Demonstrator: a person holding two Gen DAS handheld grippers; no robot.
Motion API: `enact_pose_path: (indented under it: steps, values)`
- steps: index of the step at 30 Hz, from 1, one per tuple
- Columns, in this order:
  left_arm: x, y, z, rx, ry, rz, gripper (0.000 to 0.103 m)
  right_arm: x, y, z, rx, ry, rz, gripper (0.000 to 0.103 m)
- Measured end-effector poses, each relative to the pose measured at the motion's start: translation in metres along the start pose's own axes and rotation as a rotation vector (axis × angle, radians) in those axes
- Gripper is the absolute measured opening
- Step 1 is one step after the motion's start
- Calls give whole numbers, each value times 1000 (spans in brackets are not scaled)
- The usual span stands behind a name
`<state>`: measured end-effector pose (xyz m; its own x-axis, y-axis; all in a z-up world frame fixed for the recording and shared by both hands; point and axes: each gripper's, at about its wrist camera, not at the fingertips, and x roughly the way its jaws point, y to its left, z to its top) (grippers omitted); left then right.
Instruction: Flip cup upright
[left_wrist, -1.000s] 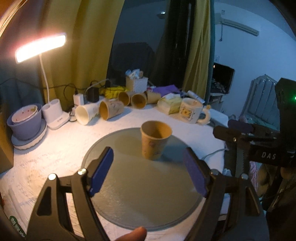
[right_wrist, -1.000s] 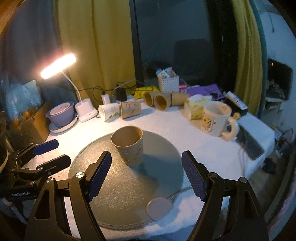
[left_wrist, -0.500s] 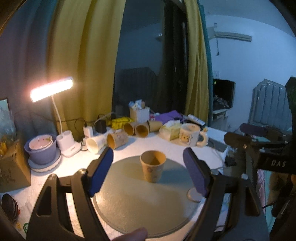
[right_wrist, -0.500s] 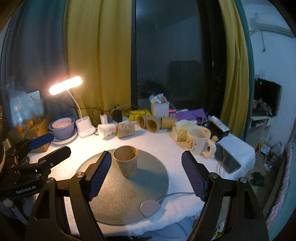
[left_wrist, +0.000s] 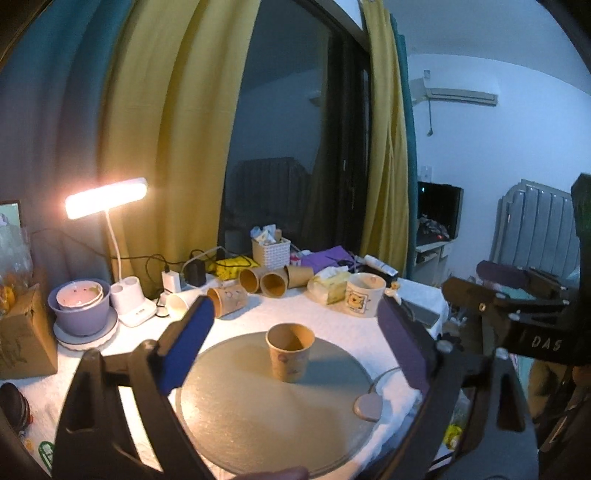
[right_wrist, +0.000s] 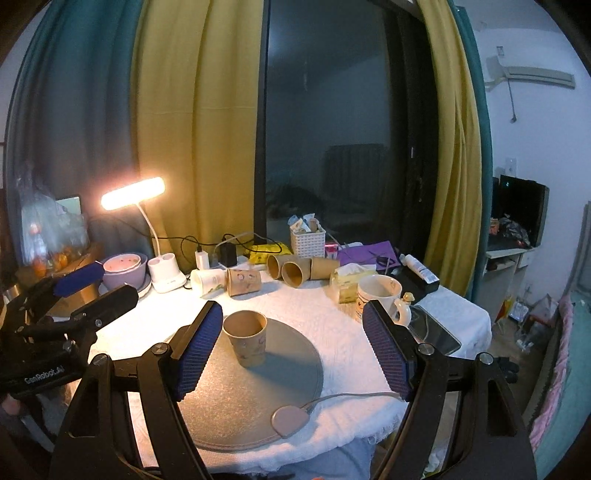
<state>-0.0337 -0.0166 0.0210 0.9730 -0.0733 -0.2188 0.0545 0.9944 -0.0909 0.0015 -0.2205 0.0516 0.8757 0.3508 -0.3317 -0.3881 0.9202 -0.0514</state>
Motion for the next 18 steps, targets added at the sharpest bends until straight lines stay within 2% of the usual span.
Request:
enact_pose_path:
  steps: [18]
  values:
    - [3,5,-5,-31,9,16,91,11,0,-4,6,34,7,81]
